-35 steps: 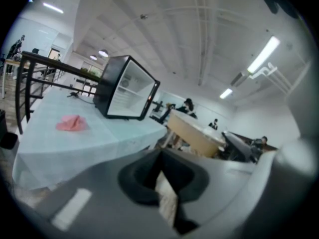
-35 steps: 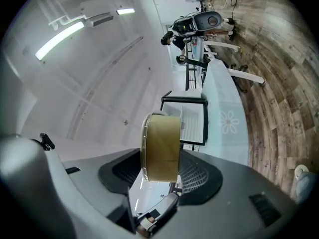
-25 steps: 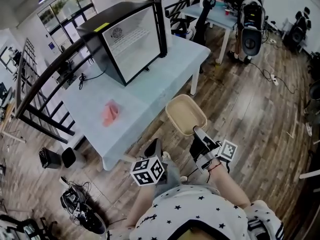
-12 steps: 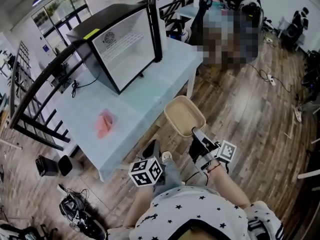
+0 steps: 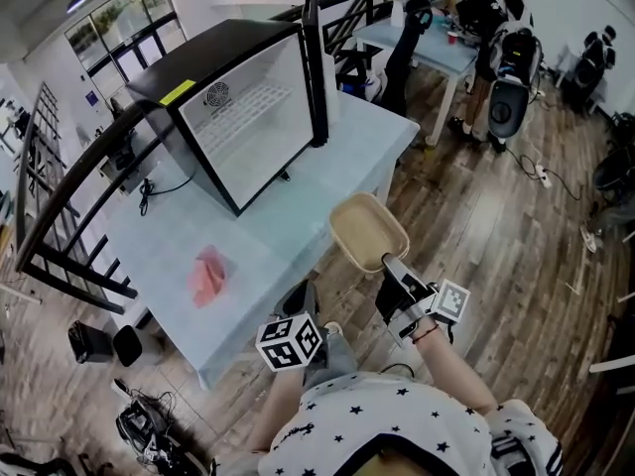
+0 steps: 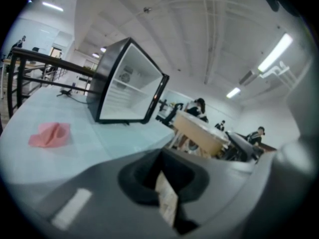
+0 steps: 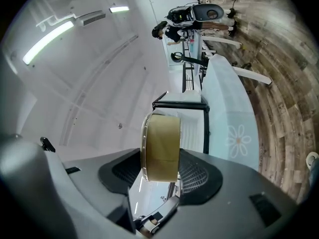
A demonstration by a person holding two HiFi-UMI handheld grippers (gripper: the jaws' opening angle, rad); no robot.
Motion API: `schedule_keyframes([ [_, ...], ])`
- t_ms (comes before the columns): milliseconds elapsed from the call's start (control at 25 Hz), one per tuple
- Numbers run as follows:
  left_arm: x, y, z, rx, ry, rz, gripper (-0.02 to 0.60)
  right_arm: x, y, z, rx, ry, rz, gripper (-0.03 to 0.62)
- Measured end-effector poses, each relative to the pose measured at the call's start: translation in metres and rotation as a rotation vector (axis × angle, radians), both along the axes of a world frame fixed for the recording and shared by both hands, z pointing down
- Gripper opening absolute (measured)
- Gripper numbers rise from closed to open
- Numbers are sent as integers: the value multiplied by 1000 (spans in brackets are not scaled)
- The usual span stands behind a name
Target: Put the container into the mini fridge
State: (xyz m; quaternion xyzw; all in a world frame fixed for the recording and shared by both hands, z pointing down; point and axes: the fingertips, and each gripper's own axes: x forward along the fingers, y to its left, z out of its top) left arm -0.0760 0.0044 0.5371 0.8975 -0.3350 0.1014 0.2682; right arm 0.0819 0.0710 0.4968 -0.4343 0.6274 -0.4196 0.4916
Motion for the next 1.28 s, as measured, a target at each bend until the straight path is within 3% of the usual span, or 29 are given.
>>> schedule_keyframes([
  [960,38,-179,-12,-2,26,-12,6,27,-178,-20,-10,22,-35,233],
  [1280,38,-217,-13,1,22,-16,6,26,-222,-26,4,27,-57,233],
])
